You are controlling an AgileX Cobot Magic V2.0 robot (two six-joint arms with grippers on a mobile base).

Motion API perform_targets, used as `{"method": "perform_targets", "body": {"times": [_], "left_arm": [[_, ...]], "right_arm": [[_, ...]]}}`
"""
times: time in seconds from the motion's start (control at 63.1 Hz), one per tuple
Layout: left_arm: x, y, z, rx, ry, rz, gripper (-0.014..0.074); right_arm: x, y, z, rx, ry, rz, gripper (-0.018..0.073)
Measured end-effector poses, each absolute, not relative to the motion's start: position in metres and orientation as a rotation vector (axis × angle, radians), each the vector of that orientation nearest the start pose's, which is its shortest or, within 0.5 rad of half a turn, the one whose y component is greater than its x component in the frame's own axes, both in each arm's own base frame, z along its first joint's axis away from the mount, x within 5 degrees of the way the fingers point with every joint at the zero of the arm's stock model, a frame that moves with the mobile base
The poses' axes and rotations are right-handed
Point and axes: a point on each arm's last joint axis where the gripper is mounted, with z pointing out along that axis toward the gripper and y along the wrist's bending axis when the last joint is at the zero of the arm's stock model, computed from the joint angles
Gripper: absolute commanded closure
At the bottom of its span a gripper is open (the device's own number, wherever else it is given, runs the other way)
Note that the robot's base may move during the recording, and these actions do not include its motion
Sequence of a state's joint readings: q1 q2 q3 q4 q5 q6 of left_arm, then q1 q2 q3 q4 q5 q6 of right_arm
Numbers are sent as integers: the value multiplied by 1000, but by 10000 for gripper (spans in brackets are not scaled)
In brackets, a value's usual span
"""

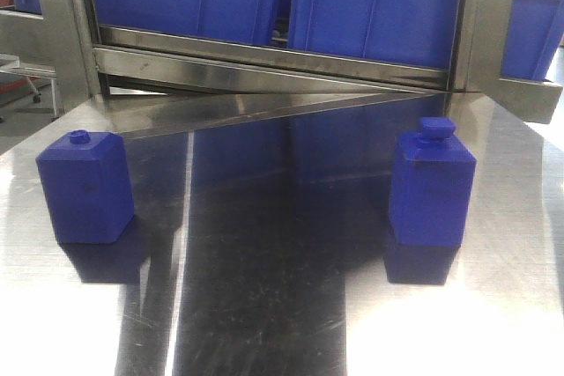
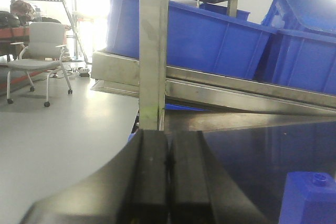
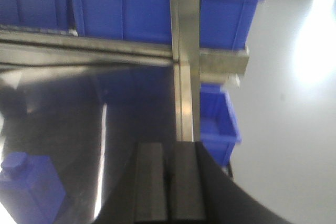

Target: Pick and sort blue part to right shelf

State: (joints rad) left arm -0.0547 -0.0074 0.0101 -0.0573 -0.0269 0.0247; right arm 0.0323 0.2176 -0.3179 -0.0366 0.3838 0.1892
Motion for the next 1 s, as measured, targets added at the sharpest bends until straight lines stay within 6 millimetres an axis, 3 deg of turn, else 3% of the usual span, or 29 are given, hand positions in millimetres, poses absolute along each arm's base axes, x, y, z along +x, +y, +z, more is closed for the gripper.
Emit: {"method": "perform_targets", "body": {"times": [0.079,0.301,0.396,0.618,0.998], "left_arm": [[56,-3,213,15,1460,-70,461],[56,-3,213,15,1460,-70,461],[56,-3,213,15,1460,-70,461],[56,-3,213,15,1460,-70,461],[56,-3,213,15,1460,-70,461]], "right_arm": [[75,1,273,170,1860,147,437],[110,8,272,138,2122,137,78],[124,14,275,137,2215,143,-2],[159,38,287,269,2462,147,-1],[228,111,316,155,2749,40,-1]]}}
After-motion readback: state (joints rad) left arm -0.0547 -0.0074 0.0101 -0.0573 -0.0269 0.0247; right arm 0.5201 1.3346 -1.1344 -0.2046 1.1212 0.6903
